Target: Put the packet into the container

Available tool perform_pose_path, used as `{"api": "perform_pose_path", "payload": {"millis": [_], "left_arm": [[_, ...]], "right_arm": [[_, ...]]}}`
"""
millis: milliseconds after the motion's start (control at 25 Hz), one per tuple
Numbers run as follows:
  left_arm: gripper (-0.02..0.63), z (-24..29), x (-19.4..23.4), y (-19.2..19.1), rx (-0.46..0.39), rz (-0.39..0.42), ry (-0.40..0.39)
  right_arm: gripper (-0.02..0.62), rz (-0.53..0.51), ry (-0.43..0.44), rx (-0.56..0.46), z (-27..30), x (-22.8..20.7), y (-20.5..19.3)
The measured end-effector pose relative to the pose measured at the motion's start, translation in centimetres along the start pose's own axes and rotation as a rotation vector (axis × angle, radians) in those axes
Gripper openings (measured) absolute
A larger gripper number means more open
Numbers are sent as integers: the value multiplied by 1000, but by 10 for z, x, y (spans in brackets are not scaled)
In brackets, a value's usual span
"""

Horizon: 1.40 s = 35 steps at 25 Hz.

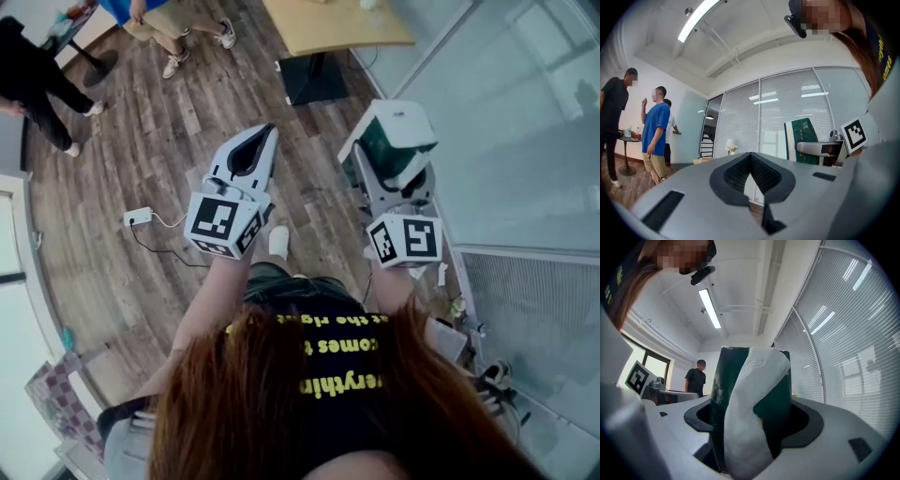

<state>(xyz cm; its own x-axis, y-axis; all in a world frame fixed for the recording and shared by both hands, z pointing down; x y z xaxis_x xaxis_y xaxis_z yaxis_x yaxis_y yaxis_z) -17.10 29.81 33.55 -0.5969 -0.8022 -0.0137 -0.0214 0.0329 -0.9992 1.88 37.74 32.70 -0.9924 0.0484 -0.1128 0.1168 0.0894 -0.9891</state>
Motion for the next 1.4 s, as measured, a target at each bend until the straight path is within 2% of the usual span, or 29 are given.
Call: {"api": "perform_pose_path", "payload": {"millis": [360,680,1120,1400], "left_arm": [[0,59,66,4,-18,5,-55],[0,93,104,-2,-15,-6,-59],[0,152,130,-20,14,-15,-19],[0,212,143,-19,3,-5,43]], "right_arm": [[394,-10,-34,-17,83,-2,0],[394,-11,-43,-3,132,-9,-9],[394,8,-21,2,197,-54,-19],[394,17,48,4,252,-96,-18]]}}
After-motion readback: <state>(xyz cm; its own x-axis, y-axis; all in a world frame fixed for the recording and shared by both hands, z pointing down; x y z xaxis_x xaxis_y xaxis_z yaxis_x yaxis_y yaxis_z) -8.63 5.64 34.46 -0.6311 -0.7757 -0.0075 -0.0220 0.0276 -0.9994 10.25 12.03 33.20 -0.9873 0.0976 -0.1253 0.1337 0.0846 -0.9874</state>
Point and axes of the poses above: the fingertips, and each gripper's own axes: z forward along the fingers, x to its left, y out of its top, the point moved 4 cm from there along -z, backward along the fingers, and after that the axes turned 5 degrees about z, right-handed, at the moved point
